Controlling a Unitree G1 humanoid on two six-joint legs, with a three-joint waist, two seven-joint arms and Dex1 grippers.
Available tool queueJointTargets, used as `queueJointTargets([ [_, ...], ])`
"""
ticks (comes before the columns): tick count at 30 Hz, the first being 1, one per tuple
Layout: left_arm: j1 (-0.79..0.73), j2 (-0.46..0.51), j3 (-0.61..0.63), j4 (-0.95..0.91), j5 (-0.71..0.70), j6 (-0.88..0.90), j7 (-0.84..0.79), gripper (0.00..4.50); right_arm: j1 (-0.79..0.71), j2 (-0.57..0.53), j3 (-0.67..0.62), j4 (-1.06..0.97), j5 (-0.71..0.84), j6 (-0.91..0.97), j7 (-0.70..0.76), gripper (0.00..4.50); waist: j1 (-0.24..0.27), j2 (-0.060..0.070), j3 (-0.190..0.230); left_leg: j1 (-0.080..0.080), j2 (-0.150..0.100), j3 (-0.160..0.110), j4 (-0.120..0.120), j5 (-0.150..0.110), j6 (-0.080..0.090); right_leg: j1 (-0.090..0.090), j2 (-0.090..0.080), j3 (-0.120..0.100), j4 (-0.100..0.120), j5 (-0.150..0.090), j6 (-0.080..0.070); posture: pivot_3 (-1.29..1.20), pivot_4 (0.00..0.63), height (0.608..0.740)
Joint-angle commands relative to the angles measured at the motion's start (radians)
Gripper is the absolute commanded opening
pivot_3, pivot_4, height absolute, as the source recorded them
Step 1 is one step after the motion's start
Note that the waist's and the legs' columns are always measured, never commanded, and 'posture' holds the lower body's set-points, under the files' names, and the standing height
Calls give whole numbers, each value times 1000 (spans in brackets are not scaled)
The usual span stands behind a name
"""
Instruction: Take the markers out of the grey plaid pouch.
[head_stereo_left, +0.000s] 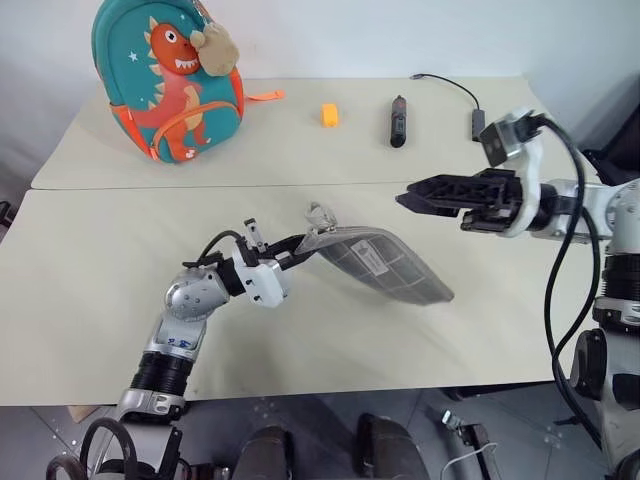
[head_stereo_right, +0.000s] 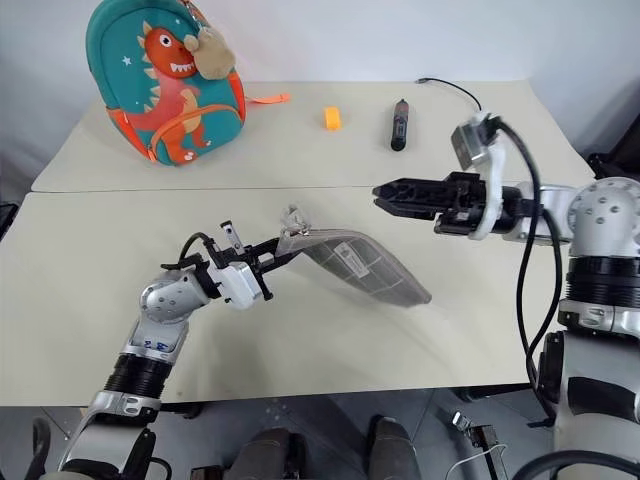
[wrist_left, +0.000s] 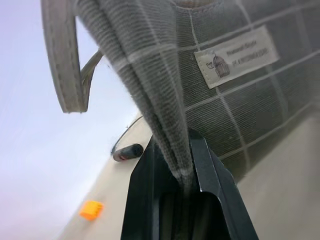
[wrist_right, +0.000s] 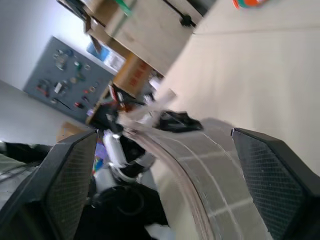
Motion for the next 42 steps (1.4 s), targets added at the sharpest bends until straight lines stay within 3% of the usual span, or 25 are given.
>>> queueJointTargets([
  [1,-1,-14,-31,-11,32,-46,58,0,-46,41,60,-14,-38,-24,43,4449,-1,0,0,0,0,0,0,0,0,0,0,0,0,0,0,0,150,740],
  [9,42,29,-80,-15,23,-48,66,0,-20,152,118,-72,-34,18,72,4449,3,0,0,-1,0,-1,0,0,0,0,0,-1,0,0,0,0,150,740],
  [16,59,53,-80,-24,2,-35,71,0,13,160,129,-109,-34,26,123,4449,1,0,0,-1,0,-2,1,0,0,0,0,-2,0,0,0,0,150,740],
  [30,64,54,-98,-31,-5,-17,70,0,37,273,29,-109,30,89,69,4449,0,0,0,-1,0,-2,1,0,0,0,0,-2,0,0,0,0,150,740],
  [42,66,57,-93,-30,-13,-4,73,0,53,248,11,-89,61,104,138,4449,-2,0,0,-1,0,-2,1,0,0,0,0,-2,1,0,0,0,150,740],
])
